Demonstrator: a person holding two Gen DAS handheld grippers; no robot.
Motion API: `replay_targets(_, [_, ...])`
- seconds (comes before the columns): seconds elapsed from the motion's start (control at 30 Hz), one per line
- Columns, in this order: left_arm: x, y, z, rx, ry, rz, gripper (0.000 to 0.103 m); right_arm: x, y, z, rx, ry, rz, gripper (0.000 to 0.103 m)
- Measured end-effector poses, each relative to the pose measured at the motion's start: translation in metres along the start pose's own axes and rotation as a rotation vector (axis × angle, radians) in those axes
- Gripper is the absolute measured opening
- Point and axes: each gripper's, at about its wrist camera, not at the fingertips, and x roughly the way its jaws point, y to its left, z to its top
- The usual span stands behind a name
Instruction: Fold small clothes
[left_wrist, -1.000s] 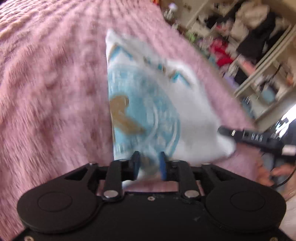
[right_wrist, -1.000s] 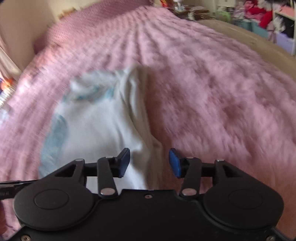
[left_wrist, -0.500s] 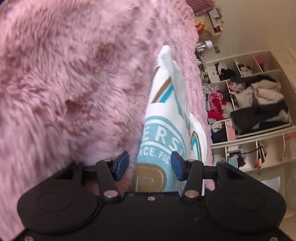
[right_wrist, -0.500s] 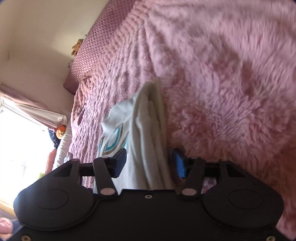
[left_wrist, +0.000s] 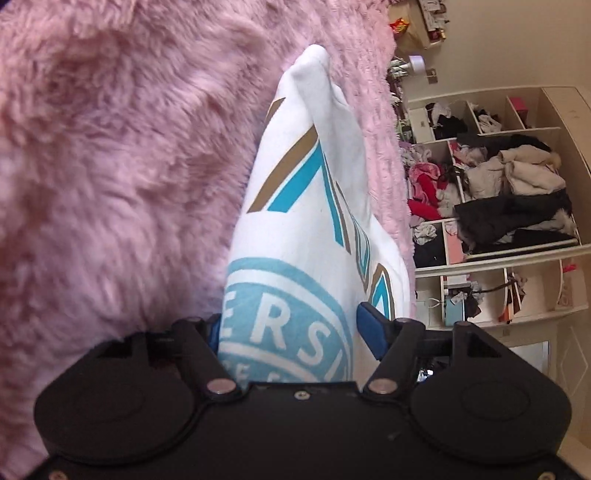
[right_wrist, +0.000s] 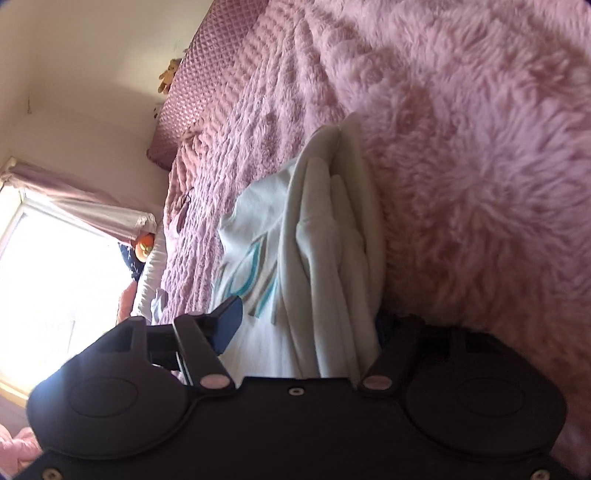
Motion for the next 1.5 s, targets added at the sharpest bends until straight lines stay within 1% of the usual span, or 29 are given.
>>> replay_targets(0.07, [0.002,-0.004,0.002,-0.015,-0.009,0.007,0.067,0.001,0.004,-0.002,0.0,-0.009,-0.007,0.069])
replay_targets(0.1, [0.003,-0.007,0.002,-0.012,-0.013,0.019,0.062,0.002,0.006,-0.001,-0.007,-0.012,-0.015,0.067])
replay_targets(0.13, [0.003,-0.011,0.0,0.002,-0.019,0.036,0.055,0.0,0.008,-0.002,-0.013,-0.019,-0.034,0.061])
replay_targets(0.17, [0.003,-0.016,-0.001,0.019,-0.027,0.053,0.05,-0.002,0.011,-0.004,-0.021,-0.022,-0.053,0.058])
replay_targets(0.2, [0.002,-0.021,-0.002,0.038,-0.036,0.063,0.039,-0.003,0.015,-0.005,-0.027,-0.031,-0.073,0.051])
replay_targets(0.23, [0.001,-0.025,-0.004,0.058,-0.048,0.072,0.033,-0.004,0.019,-0.005,-0.028,-0.042,-0.098,0.041])
replay_targets(0.33, [-0.002,-0.04,-0.004,0.109,-0.059,0.112,0.028,-0.007,0.034,-0.005,-0.045,-0.054,-0.14,0.029])
replay_targets(0.4, [-0.005,-0.053,-0.005,0.145,-0.061,0.118,0.025,-0.009,0.051,-0.004,-0.08,-0.062,-0.153,0.028])
replay_targets(0.5, [-0.02,-0.07,-0.004,0.179,-0.063,0.073,0.024,-0.014,0.075,-0.004,-0.129,-0.065,-0.158,0.027])
replay_targets(0.63, [-0.059,-0.091,0.001,0.269,-0.116,0.07,0.024,-0.016,0.116,-0.004,-0.192,-0.064,-0.083,0.028])
replay_targets(0.73, [-0.109,-0.091,0.013,0.291,-0.176,0.076,0.024,0.004,0.154,-0.006,-0.265,-0.045,-0.036,0.028])
replay_targets(0.8, [-0.144,-0.088,0.025,0.307,-0.224,0.099,0.024,0.026,0.176,-0.008,-0.302,-0.023,0.006,0.028])
replay_targets(0.9, [-0.198,-0.086,0.049,0.349,-0.294,0.161,0.024,0.07,0.21,-0.011,-0.356,0.013,0.071,0.028])
replay_targets(1.0, [-0.249,-0.089,0.073,0.352,-0.368,0.221,0.024,0.111,0.245,-0.018,-0.395,0.033,0.158,0.028])
replay_targets(1.03, [-0.264,-0.086,0.081,0.344,-0.381,0.249,0.025,0.125,0.252,-0.019,-0.385,0.044,0.187,0.028])
replay_targets(1.1, [-0.281,-0.069,0.095,0.295,-0.379,0.299,0.026,0.152,0.25,-0.02,-0.321,0.091,0.218,0.028])
replay_targets(1.13, [-0.286,-0.051,0.101,0.257,-0.365,0.309,0.027,0.168,0.244,-0.023,-0.281,0.119,0.212,0.029])
replay_targets(1.17, [-0.285,-0.029,0.107,0.213,-0.345,0.323,0.028,0.184,0.234,-0.026,-0.251,0.144,0.19,0.029])
replay_targets(1.27, [-0.273,0.058,0.116,0.028,-0.277,0.369,0.031,0.228,0.193,-0.041,-0.195,0.228,0.065,0.03])
replay_targets(1.3, [-0.27,0.085,0.115,-0.028,-0.267,0.39,0.035,0.239,0.182,-0.048,-0.192,0.247,0.016,0.03])
replay_targets(1.33, [-0.272,0.108,0.112,-0.062,-0.277,0.371,0.043,0.244,0.17,-0.051,-0.191,0.254,-0.025,0.032])
replay_targets(1.37, [-0.277,0.124,0.11,-0.077,-0.29,0.296,0.045,0.244,0.161,-0.052,-0.181,0.254,-0.039,0.036])
replay_targets(1.4, [-0.284,0.137,0.108,-0.11,-0.302,0.222,0.044,0.242,0.153,-0.049,-0.153,0.252,-0.022,0.043])
replay_targets(1.43, [-0.292,0.147,0.109,-0.15,-0.306,0.156,0.041,0.238,0.147,-0.045,-0.129,0.254,0.0,0.044])
replay_targets(1.47, [-0.3,0.153,0.111,-0.173,-0.305,0.109,0.041,0.233,0.145,-0.04,-0.123,0.254,0.014,0.045])
replay_targets(1.5, [-0.309,0.155,0.114,-0.168,-0.323,0.086,0.044,0.228,0.145,-0.036,-0.14,0.251,0.02,0.046])
